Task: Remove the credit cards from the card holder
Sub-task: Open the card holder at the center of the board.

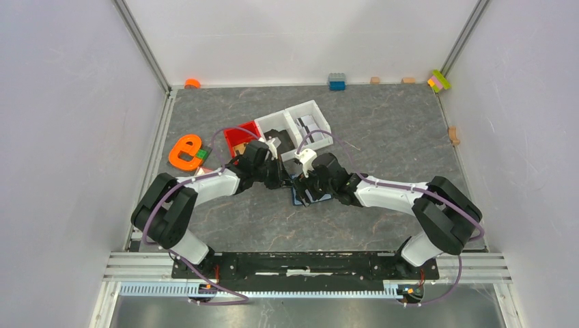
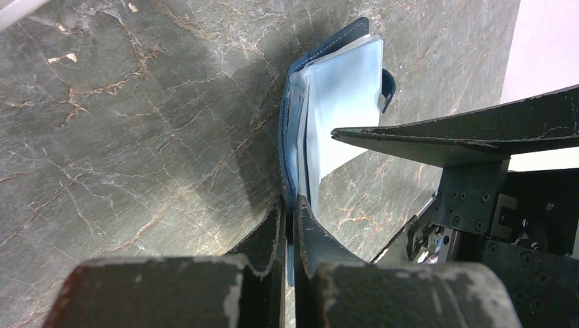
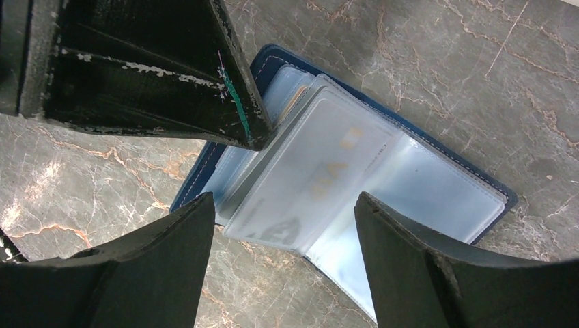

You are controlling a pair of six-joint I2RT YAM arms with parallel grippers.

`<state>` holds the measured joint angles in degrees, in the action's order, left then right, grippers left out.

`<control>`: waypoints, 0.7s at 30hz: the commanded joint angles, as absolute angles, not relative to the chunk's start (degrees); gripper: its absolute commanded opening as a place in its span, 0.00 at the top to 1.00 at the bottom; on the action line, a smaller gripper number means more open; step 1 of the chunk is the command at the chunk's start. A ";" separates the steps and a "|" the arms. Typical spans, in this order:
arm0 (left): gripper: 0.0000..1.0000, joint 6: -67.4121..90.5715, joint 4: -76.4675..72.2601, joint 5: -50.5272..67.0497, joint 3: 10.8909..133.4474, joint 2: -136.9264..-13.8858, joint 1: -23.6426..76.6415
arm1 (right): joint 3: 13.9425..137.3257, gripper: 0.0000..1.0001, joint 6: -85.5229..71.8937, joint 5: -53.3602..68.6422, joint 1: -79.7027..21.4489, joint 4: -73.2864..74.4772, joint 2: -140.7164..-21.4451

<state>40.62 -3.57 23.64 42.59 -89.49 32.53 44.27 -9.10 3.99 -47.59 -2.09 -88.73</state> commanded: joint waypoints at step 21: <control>0.98 39.18 -5.23 24.68 43.44 -87.46 32.75 | 43.70 0.21 -8.47 2.92 -47.54 -3.32 -84.96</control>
<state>40.62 -3.57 23.73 42.59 -89.41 32.56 43.77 -8.86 4.03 -47.62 -2.70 -86.08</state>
